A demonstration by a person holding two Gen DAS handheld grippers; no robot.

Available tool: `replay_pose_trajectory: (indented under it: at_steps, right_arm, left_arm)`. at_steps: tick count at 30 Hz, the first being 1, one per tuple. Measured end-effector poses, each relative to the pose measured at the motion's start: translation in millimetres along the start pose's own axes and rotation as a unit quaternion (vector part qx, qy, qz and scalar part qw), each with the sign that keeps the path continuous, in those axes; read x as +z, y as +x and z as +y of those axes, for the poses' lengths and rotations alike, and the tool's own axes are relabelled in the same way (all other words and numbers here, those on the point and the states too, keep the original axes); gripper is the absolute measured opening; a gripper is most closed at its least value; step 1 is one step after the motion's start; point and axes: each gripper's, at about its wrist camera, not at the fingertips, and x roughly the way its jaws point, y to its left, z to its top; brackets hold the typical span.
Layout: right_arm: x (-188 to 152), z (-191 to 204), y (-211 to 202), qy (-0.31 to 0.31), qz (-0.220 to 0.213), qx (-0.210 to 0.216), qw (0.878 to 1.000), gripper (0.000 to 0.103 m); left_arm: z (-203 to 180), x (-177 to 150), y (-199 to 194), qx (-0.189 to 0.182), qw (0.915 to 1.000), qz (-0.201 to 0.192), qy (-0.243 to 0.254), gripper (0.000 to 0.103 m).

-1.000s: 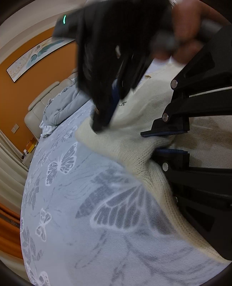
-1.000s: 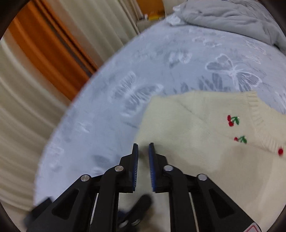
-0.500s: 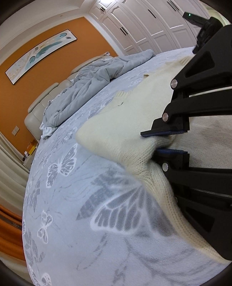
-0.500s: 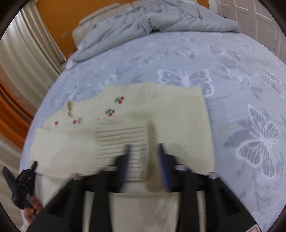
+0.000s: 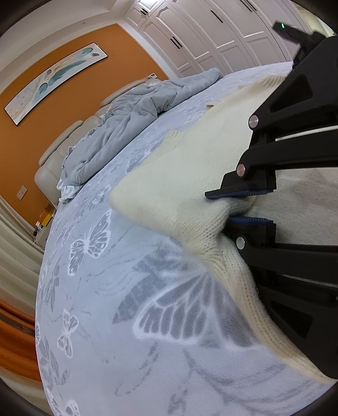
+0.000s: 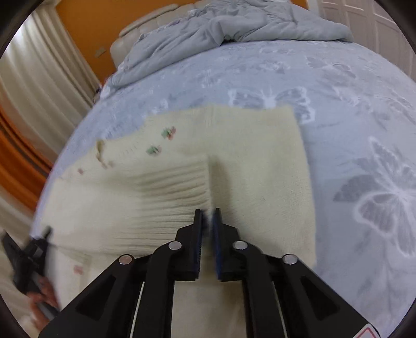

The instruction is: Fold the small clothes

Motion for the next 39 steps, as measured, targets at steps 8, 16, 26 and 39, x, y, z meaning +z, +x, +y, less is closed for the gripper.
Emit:
replay_pose_trajectory:
  at_steps: [8,16,26,39]
  right_arm:
    - [-47,-6,-61,-0.018,0.044,-0.037,0.998,0.022]
    - [-184,-44,-195,0.025,0.093,-0.046,0.994,0.07]
    - [-242,-59,-173,0.15,0.098,0.054,0.982,0.075]
    - [-212,-44,-249,0.159,-0.003,0.179,0.971,0.007]
  left_arm:
    - [-2,11,-17,0.004,0.9966,0.082,-0.006,0.032]
    - [44,-34,-173,0.071,0.979,0.19,0.011,0.093]
    - [49,-113,-210,0.08,0.98,0.182,0.006,0.092]
    - [16,-84,-276,0.009,0.9868,0.161,0.007,0.008]
